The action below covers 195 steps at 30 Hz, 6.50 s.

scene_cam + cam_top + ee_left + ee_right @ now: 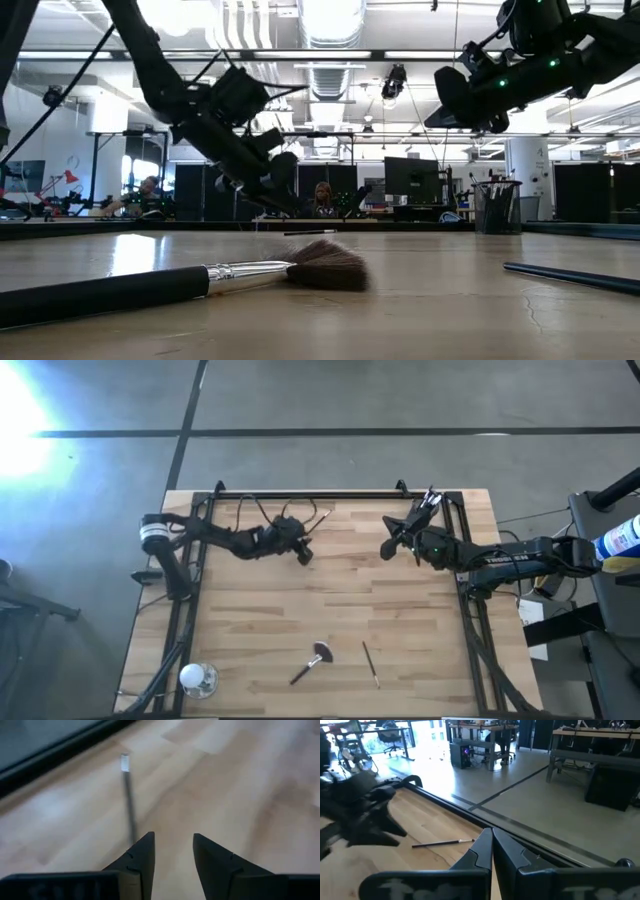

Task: Put items in baskets/containers
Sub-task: Put the eyeshadow brush into the pen holder, then put the highlighter brush into the pen holder

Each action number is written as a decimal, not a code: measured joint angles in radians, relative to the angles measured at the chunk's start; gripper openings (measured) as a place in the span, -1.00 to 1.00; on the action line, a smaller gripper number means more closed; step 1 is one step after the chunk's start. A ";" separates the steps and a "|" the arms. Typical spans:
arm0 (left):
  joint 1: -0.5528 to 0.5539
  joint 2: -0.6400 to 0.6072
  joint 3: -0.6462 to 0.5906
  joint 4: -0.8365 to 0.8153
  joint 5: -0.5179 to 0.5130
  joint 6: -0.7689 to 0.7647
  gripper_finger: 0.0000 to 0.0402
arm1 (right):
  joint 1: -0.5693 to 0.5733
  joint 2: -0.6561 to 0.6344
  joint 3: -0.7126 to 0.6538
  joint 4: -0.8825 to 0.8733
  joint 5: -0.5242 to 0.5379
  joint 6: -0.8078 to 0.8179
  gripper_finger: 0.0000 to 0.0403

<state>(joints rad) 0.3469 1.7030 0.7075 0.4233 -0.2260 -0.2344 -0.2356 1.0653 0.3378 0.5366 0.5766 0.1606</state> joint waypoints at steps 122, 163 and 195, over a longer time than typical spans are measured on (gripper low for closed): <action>-0.213 -0.445 -0.385 0.551 0.284 0.012 -0.58 | 0.181 0.522 0.271 0.916 -0.277 -0.155 -0.93; -0.213 -0.445 -0.386 0.494 0.285 0.083 -0.52 | -0.386 -0.149 -0.122 0.095 0.278 -0.059 -0.94; -0.226 -0.445 -0.386 0.416 0.290 0.069 -0.52 | -0.262 -0.084 0.134 -0.563 0.162 0.144 -0.57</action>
<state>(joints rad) 0.1210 1.2579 0.3214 0.8396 0.0641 -0.1650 -0.4980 0.9813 0.4717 -0.0265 0.7387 0.3042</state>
